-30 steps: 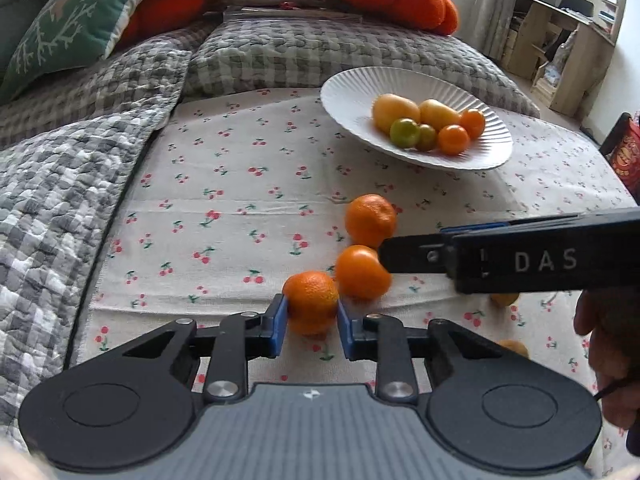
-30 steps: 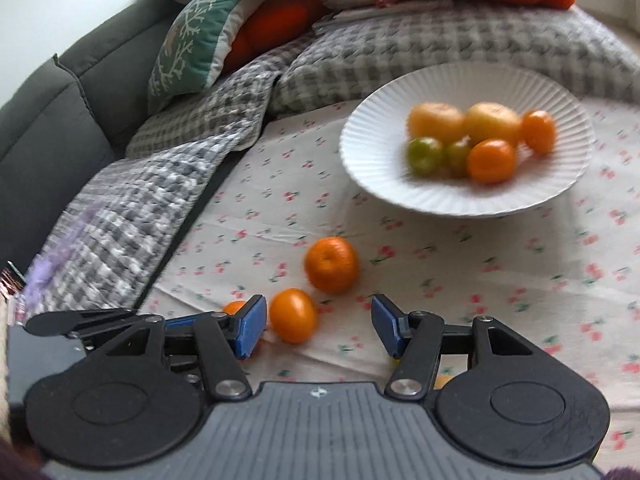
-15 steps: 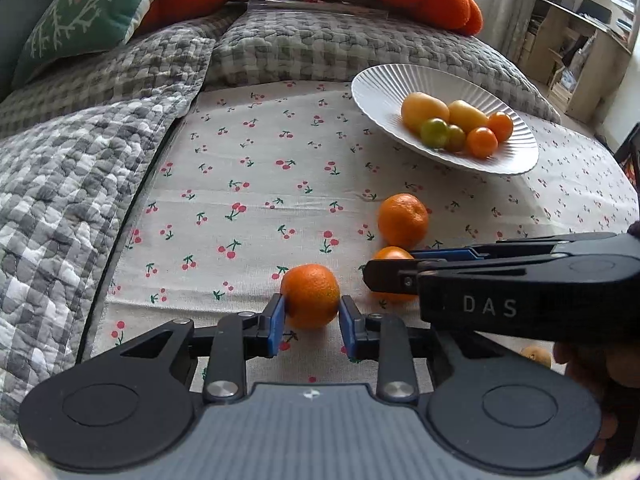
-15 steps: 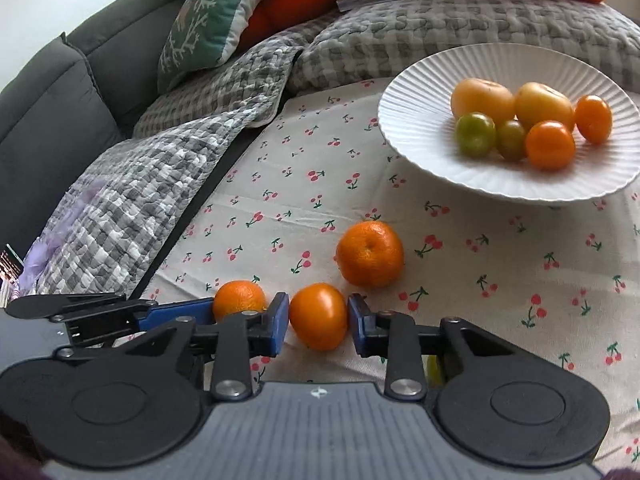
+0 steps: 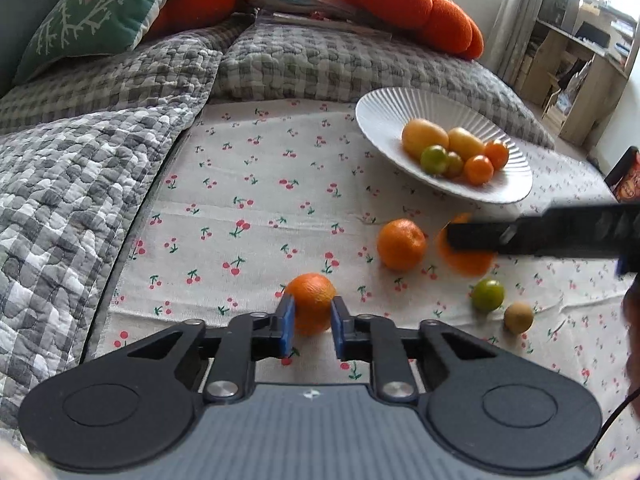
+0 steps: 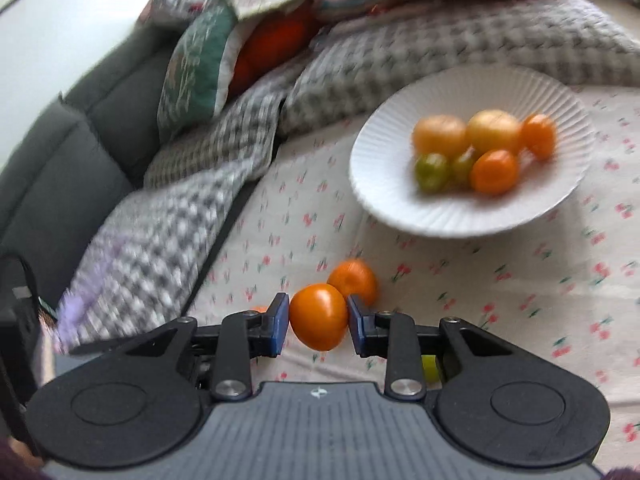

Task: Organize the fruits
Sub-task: 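Carry both oranges to the white plate and open both grippers there, then withdraw both grippers from the plate toward the remaining fruits, then grasp an orange with the left gripper while the right grasps a small brown fruit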

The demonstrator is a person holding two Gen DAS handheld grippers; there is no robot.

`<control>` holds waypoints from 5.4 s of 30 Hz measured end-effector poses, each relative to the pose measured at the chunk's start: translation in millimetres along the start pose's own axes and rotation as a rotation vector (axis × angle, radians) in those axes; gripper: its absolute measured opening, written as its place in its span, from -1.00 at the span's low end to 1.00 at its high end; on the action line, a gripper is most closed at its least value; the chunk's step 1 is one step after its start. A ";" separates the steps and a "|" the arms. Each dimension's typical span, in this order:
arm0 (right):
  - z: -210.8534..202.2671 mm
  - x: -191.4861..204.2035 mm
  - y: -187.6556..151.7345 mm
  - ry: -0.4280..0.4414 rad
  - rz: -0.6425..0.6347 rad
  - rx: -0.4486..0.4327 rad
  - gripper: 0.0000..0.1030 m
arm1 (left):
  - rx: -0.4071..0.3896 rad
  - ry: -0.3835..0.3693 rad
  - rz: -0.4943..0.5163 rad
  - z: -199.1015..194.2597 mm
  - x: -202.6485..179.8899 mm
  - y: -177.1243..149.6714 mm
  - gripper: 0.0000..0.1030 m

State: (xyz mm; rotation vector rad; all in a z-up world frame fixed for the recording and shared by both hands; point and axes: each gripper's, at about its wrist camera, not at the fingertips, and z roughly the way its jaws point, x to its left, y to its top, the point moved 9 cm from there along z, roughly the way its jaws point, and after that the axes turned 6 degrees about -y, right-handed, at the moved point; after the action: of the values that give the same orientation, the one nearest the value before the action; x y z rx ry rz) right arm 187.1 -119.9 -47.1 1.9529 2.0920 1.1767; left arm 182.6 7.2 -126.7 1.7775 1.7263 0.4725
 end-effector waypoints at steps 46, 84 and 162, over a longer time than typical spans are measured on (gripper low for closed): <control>14.4 -73.9 39.9 -0.168 0.080 -0.117 -0.45 | -0.189 -0.201 0.082 61.2 -62.6 109.0 -0.42; -49.9 -63.7 58.7 -0.206 0.079 -0.140 0.28 | -0.148 -0.281 -0.137 12.1 -34.6 102.2 -0.09; -11.9 -42.9 -47.0 -0.312 -0.360 0.168 0.09 | 0.002 -0.126 0.040 50.9 -50.6 35.8 -0.36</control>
State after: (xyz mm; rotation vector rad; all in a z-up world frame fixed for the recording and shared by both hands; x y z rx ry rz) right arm 150.5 -159.0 -83.4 1.5909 2.2928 0.6069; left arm 238.1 -50.3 -133.9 1.8064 1.6078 0.3676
